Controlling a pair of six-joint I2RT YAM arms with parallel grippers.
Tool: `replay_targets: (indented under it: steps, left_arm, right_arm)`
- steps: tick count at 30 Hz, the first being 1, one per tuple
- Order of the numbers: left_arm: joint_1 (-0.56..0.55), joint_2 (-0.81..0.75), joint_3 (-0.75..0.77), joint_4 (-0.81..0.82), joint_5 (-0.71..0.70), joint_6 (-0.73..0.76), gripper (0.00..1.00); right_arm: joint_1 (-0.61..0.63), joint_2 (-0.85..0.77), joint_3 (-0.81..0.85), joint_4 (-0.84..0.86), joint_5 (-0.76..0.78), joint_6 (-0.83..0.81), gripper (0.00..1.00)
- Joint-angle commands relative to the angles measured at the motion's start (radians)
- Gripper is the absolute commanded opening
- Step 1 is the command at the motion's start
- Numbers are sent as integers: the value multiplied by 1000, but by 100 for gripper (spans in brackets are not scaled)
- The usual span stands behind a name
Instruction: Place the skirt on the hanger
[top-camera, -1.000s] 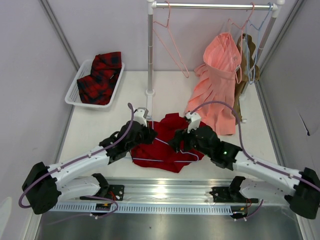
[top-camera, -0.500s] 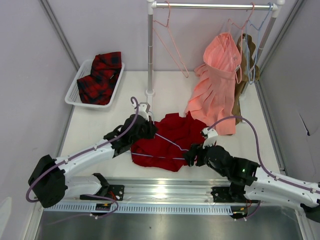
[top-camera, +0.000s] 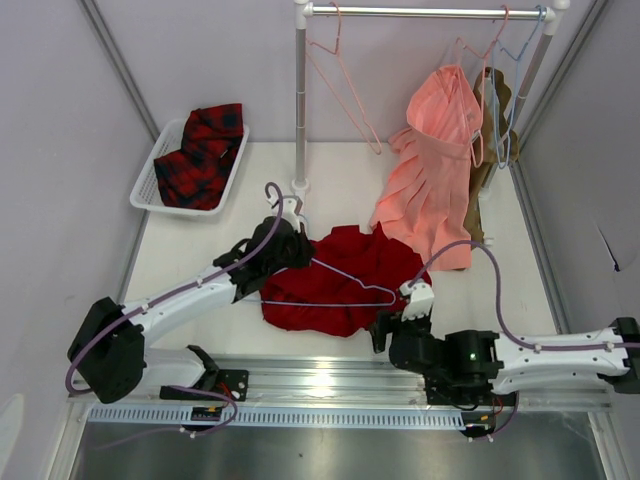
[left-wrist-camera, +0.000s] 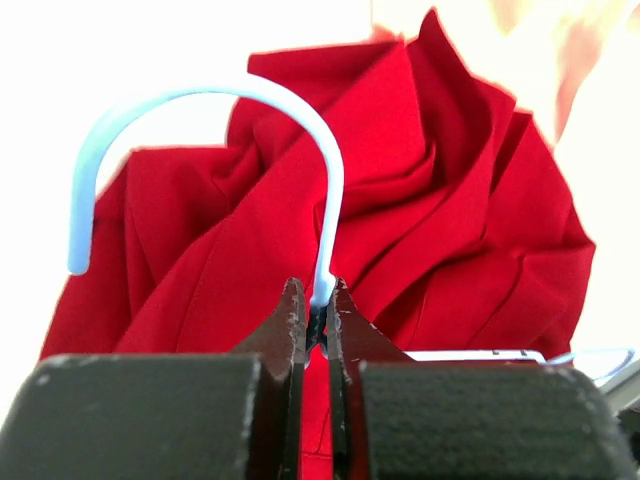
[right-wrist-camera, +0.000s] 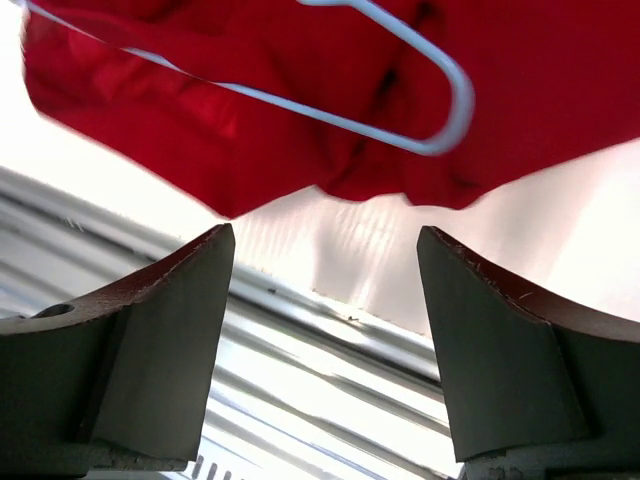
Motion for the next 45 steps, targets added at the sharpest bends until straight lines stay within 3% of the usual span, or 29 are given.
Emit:
replay_targets:
  steps: [1, 5, 9, 13, 20, 32, 38, 41, 44, 45]
  left_arm:
    - [40, -4, 53, 71, -25, -30, 0]
    - [49, 0, 71, 68, -24, -33, 0]
    - [51, 14, 93, 67, -28, -37, 0]
    - [51, 22, 99, 67, -31, -39, 0]
    - [51, 30, 102, 65, -28, -42, 0]
    - [51, 28, 102, 67, -16, -36, 0]
    - [49, 16, 101, 67, -20, -34, 0]
    - [51, 11, 104, 34, -22, -30, 0]
    - [51, 2, 99, 31, -24, -28, 0]
    - [51, -1, 97, 30, -20, -30, 0]
  right_arm:
    - [3, -124, 44, -99, 171, 101, 79]
    - [-13, -208, 12, -16, 102, -26, 78]
    - [-14, -114, 0, 86, 10, -85, 76]
    - [-14, 83, 36, 203, -42, -125, 73]
    - [-90, 274, 86, 278, -101, -100, 78]
    - [-113, 139, 66, 228, -113, -60, 81]
    - [-188, 243, 86, 265, -196, -66, 79]
    - [-217, 297, 84, 288, -225, -60, 75]
    - [-253, 309, 64, 320, -237, -59, 62]
    - [-263, 305, 57, 323, -237, -59, 53]
